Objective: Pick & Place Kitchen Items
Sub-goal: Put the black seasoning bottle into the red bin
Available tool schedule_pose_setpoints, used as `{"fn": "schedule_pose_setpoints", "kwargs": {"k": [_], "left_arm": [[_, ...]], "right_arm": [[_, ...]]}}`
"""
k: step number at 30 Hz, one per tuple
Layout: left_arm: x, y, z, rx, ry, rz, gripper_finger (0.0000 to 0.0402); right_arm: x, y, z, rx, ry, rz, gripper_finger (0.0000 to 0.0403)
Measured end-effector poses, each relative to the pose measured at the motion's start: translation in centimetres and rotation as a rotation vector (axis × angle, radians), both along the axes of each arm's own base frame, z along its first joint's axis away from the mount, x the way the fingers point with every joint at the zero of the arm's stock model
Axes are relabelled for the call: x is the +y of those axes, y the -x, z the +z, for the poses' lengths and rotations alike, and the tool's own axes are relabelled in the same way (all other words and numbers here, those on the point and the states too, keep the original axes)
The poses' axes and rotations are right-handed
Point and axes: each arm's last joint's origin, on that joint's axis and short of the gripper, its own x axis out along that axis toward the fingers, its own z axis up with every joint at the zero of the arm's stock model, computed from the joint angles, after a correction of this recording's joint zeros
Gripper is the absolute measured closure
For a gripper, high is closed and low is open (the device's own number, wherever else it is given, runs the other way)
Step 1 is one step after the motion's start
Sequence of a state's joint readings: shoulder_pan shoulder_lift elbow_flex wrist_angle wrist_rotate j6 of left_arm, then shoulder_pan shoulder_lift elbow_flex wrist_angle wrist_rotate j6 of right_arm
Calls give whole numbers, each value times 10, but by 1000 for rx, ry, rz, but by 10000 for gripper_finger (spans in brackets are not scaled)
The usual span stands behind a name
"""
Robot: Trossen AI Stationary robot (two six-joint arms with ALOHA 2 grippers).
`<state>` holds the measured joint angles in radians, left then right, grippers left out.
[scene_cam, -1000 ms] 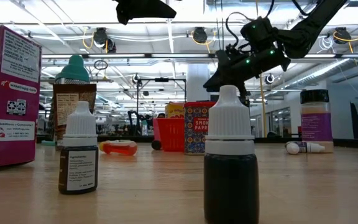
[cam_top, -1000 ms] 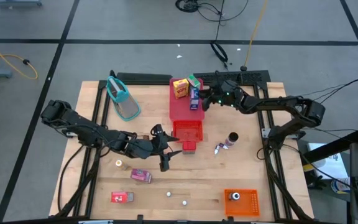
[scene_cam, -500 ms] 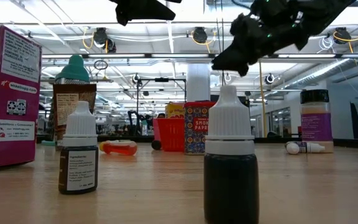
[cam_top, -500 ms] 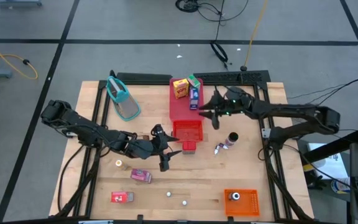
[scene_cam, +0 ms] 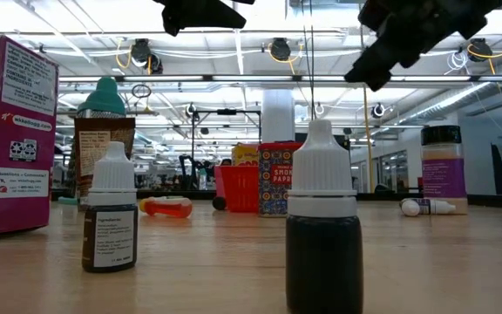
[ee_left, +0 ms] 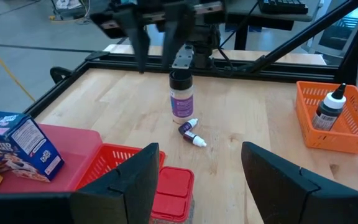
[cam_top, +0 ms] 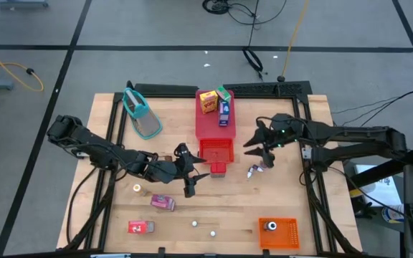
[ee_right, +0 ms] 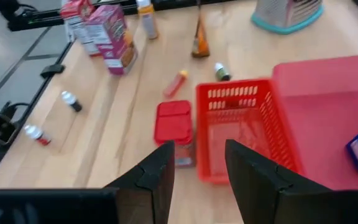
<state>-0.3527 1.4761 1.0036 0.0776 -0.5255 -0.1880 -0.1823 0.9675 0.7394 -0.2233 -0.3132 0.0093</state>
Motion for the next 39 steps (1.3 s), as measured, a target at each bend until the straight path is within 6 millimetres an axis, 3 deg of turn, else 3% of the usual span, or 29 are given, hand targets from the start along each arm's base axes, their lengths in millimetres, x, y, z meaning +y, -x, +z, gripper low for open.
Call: {"fn": "schedule_pose_setpoints", "kwargs": {"k": [18, 31, 39], "left_arm": [[0, 0, 0, -2, 4, 1, 174], [0, 0, 0, -2, 4, 2, 174], [0, 0, 0, -2, 5, 2, 174]], "right_arm": [[15, 61, -41, -39, -41, -76, 266], [17, 87, -44, -12, -24, -129, 266], [15, 90, -46, 15, -42, -220, 266]]}}
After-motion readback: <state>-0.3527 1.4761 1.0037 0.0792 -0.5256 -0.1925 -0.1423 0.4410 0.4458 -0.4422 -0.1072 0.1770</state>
